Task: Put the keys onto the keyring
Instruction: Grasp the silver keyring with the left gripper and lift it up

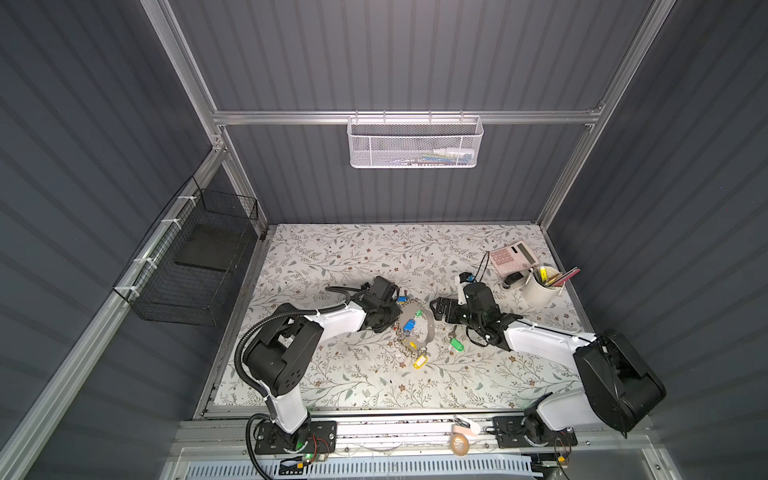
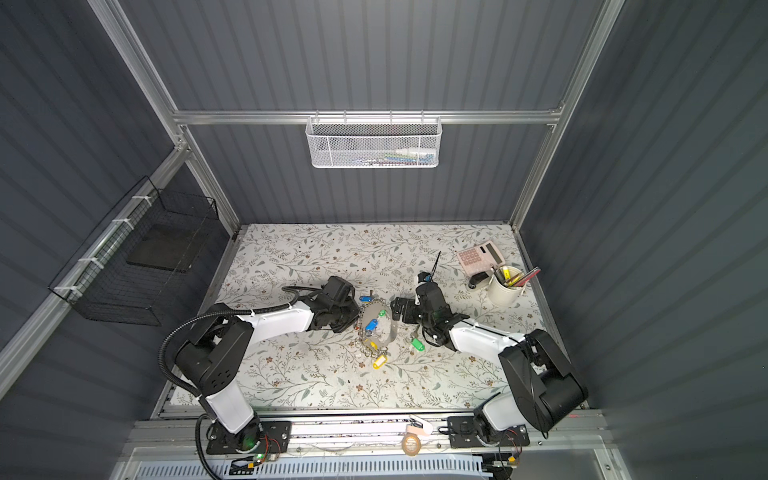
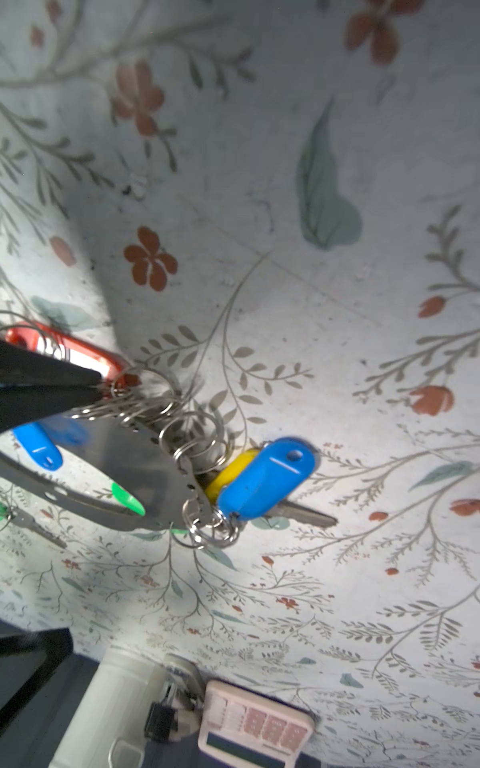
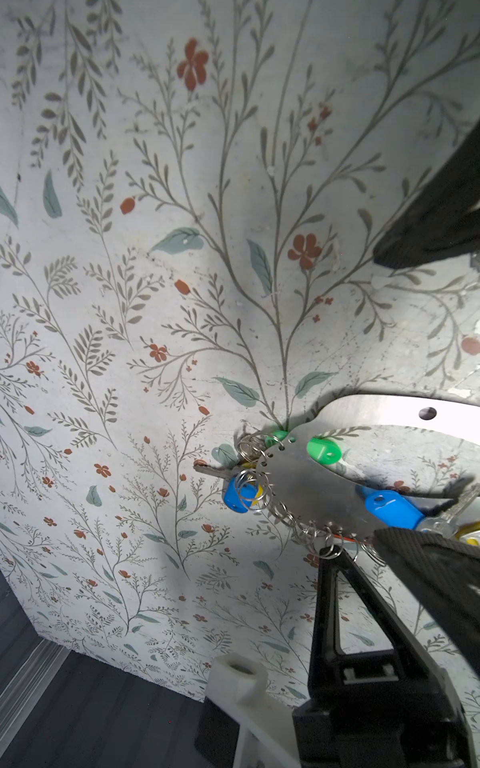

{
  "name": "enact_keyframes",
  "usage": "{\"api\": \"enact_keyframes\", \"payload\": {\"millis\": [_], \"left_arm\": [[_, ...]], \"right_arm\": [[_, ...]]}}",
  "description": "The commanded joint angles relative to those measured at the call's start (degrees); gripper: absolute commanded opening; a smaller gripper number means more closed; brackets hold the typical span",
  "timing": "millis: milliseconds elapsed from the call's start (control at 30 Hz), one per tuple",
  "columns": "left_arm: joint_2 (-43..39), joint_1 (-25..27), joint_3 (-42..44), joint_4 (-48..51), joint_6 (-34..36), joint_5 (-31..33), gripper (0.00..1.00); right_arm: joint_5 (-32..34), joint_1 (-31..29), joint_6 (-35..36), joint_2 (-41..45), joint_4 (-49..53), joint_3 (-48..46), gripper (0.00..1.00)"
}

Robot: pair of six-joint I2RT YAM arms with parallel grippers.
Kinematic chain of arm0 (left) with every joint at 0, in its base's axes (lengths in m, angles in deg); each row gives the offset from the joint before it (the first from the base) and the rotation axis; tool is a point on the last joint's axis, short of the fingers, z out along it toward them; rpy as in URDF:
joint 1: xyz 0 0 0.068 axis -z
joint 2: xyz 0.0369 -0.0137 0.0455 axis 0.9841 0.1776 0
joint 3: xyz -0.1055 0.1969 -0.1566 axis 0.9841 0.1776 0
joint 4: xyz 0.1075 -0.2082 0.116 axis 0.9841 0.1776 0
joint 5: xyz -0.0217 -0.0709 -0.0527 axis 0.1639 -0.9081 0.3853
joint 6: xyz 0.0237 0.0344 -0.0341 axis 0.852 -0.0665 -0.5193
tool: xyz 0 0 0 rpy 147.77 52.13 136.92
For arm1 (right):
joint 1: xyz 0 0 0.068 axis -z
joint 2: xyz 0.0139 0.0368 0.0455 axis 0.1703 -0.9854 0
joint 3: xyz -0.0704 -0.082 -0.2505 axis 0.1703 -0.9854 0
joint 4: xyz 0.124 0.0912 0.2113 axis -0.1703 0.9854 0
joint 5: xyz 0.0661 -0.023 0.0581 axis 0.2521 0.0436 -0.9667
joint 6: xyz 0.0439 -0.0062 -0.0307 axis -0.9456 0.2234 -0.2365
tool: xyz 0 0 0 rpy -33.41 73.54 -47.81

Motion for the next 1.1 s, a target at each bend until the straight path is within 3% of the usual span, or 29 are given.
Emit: {"api": "enact_keyframes", "payload": {"millis": [0, 333, 600, 800, 1067], "left_arm": [[-2.5, 0.4, -7.1, 13.1, 8.8, 5.6, 0.00], [-1.7, 0.4, -30.4, 39.5, 33.4, 13.5, 0.00], [-0.5, 0.5, -41.0, 48.1, 44.3, 15.1, 0.00], [-4.0, 0.7, -36.4, 44.5, 47.7, 17.4, 0.00], [-18.4, 0.7, -10.2, 12.8, 51.0, 8.6, 0.00]], "right_arm": [[0.2, -0.1, 0.1, 0.8, 0.6, 1.0, 0.99], [1.6, -0.2, 0.8, 2.5, 0.7, 0.4, 0.99], [1.9, -0.1, 1.3, 3.6, 0.3, -0.2, 0.99], [0.6, 0.3, 1.5, 5.0, -1.3, -1.3, 0.99], [-4.6, 0.9, 2.1, 7.6, -4.6, -2.6, 0.99]]}}
